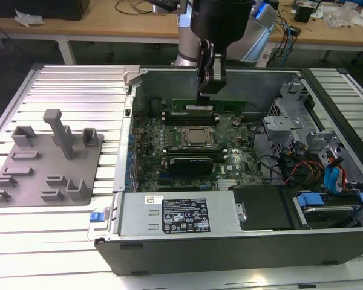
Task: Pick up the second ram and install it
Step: 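Pick up the second ram and move it above second insertion slot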
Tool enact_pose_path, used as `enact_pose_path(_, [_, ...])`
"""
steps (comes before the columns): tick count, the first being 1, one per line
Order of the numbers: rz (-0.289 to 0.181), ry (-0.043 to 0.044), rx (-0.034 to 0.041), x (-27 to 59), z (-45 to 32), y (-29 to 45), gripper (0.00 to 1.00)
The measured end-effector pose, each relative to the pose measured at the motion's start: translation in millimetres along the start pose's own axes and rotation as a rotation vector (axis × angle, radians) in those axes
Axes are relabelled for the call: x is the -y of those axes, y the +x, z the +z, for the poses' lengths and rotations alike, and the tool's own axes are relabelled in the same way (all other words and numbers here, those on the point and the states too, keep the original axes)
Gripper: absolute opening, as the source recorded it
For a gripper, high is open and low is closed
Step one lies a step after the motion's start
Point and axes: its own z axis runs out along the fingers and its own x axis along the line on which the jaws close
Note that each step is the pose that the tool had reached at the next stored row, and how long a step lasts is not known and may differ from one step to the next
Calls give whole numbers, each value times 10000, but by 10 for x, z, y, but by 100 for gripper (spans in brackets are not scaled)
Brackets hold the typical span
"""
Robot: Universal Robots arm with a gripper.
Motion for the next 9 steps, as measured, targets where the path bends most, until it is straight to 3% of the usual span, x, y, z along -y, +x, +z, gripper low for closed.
enact_pose_path(7, [-86,0,-4,6,152,-89,9])
enact_pose_path(9, [-165,0,-8,8,221,-167,9])
